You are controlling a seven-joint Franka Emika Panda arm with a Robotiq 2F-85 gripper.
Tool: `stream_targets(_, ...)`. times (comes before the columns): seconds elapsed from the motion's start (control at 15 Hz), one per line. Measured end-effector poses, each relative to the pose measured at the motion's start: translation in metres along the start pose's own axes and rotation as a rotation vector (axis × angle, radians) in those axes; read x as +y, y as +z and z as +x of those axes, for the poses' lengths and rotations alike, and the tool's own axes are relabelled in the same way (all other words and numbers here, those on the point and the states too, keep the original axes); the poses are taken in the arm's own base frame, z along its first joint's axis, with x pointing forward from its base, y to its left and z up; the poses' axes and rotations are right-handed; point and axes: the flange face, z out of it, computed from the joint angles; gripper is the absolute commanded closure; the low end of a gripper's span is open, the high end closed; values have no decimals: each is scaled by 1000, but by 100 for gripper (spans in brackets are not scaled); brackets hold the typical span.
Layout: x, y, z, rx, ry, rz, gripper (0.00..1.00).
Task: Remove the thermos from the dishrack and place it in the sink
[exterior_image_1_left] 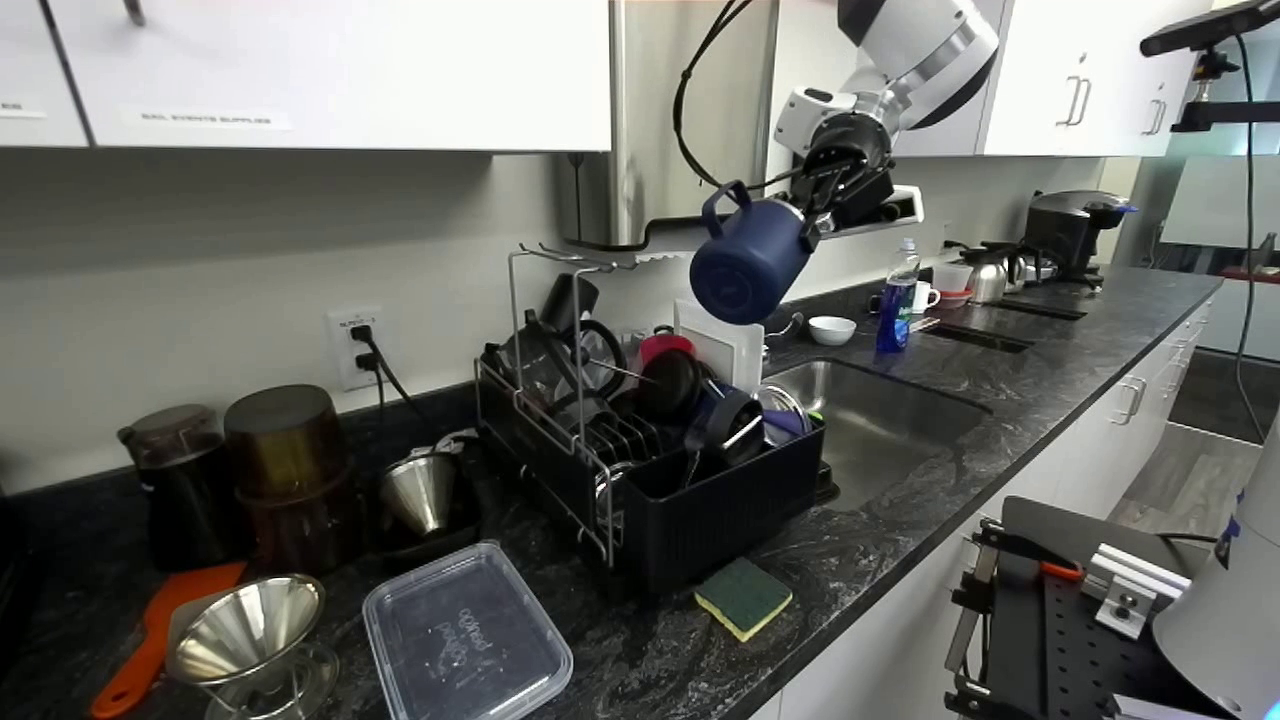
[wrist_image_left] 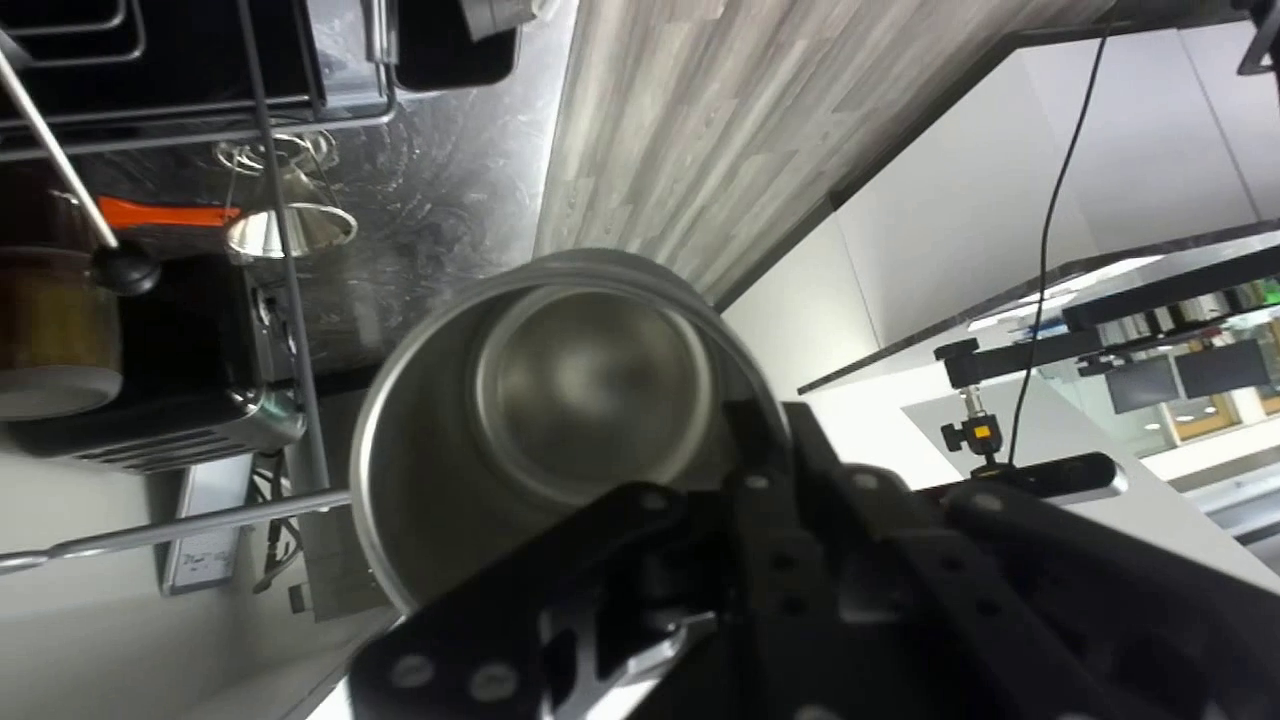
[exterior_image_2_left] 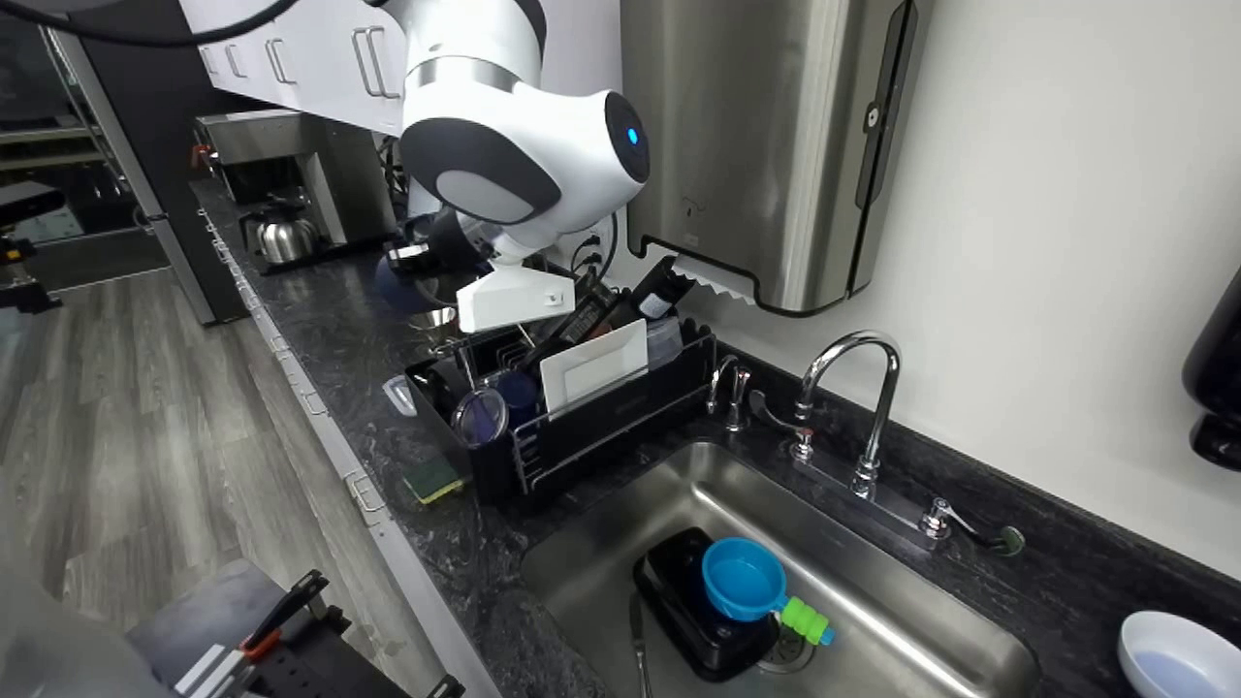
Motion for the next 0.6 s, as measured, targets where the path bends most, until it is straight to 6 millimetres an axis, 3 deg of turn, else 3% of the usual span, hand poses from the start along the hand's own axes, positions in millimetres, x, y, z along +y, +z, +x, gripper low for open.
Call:
stream_targets(0.33,-10,-41,-2,-44,40,-103,98)
stream_targets(0.6,-13,-72,-22,-85,101,-187,98)
